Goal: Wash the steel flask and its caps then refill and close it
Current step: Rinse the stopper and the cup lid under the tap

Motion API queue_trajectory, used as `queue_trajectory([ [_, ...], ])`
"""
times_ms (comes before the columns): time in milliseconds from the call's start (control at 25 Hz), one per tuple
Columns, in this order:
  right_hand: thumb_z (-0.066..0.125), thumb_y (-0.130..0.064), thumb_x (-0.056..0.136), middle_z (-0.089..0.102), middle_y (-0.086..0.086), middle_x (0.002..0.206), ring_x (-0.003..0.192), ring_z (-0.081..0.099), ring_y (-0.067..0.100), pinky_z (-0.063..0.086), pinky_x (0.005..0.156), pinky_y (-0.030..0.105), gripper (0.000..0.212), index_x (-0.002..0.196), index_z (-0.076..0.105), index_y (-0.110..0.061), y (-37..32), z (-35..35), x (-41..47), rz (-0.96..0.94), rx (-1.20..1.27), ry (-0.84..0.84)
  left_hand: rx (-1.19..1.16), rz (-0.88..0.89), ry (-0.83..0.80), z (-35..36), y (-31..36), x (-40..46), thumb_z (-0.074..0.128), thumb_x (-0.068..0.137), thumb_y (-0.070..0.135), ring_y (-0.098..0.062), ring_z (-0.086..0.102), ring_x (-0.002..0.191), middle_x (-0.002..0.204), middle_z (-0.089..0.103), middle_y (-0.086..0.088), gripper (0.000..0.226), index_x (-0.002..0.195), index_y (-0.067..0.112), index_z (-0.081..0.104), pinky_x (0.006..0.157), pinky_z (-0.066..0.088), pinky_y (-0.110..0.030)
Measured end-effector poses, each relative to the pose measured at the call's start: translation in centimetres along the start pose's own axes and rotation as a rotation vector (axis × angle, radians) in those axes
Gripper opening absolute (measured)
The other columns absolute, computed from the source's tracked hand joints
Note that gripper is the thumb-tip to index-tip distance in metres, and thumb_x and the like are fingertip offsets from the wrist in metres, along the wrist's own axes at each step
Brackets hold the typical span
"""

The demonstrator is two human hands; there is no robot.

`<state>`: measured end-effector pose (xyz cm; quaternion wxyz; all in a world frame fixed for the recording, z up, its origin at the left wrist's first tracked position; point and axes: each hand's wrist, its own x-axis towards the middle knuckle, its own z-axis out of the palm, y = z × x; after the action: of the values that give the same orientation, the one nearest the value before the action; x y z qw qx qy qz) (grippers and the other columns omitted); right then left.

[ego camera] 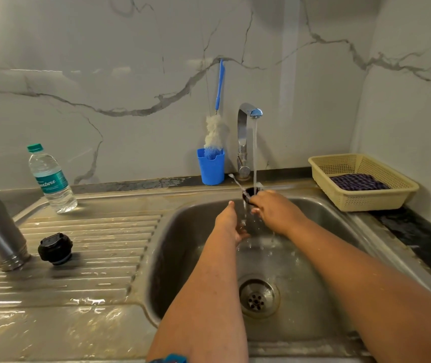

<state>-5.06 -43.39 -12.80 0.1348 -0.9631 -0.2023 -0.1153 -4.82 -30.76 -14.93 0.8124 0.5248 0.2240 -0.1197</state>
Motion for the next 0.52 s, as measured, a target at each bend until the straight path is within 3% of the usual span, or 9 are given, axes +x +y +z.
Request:
queue_trajectory([
  [80,0.052,-0.021,0.096,0.061,-0.002,0.104,0.092,0.057,0.015,0.048,0.080,0.031,0.021,0.113,0.064,-0.023,0.43,-0.37,0.06,0.021,0.097,-0.003,0.038,-0.008,0.001,-0.17,-0.02,0.63,0.051,0.101,0.043,-0.031,0.057,0.097,0.101,0.057,-0.016,0.052,0.131,0.000,0.050,0.096,0.048,-0.048],
  [200,0.052,-0.022,0.095,0.064,-0.002,0.098,0.085,0.061,0.014,0.052,0.080,0.035,0.018,0.106,0.067,-0.024,0.63,-0.32,-0.14,0.018,0.070,-0.096,0.043,0.006,-0.095,0.24,-0.01,0.16,0.052,0.102,0.036,-0.026,0.061,0.083,0.088,0.064,-0.013,0.037,0.106,0.000,0.059,0.098,0.049,-0.045],
  [400,0.054,-0.029,0.094,0.058,-0.002,0.109,0.103,0.051,0.015,0.045,0.091,0.035,0.028,0.121,0.060,-0.027,0.66,-0.81,-0.30,-0.013,0.065,-0.032,-0.113,0.023,-0.183,0.27,0.34,0.10,0.060,0.098,0.025,-0.024,0.063,0.094,0.105,0.068,-0.017,0.030,0.118,0.003,0.061,0.086,0.059,-0.040],
  [520,0.056,-0.034,0.093,0.059,-0.004,0.113,0.108,0.047,0.015,0.044,0.091,0.036,0.028,0.120,0.061,-0.027,0.50,-0.27,-0.03,-0.056,-0.089,-0.077,-0.097,0.084,-0.159,0.18,0.17,0.18,0.069,0.093,0.022,-0.025,0.068,0.093,0.108,0.070,-0.018,0.029,0.114,0.004,0.064,0.067,0.060,-0.033],
])
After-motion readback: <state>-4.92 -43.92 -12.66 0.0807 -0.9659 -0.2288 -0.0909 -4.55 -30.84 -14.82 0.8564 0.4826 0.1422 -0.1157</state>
